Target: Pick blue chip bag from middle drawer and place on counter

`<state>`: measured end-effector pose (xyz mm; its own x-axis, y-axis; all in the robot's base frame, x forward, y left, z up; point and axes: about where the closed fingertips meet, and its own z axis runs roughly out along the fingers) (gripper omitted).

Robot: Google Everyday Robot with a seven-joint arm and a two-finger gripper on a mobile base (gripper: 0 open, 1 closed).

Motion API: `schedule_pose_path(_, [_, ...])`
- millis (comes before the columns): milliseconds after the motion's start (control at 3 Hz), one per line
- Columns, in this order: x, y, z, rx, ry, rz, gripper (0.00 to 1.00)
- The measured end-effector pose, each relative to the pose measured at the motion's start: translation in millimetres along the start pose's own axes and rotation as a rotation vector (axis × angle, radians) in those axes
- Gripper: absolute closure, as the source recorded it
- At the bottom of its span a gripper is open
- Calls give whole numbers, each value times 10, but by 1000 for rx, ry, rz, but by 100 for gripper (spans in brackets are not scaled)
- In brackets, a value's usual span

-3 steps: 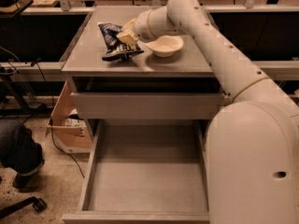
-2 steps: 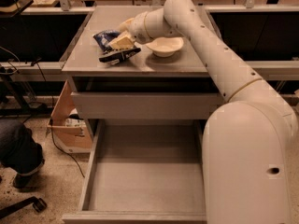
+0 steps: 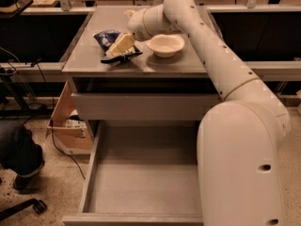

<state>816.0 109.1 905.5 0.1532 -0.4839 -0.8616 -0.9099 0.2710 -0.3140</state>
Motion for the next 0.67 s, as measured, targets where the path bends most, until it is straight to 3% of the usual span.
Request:
schedule_pose_path(333, [-224, -66, -290, 1, -9, -21, 0])
schedule_pose_path(667, [-444, -60, -887, -9, 4, -57, 0])
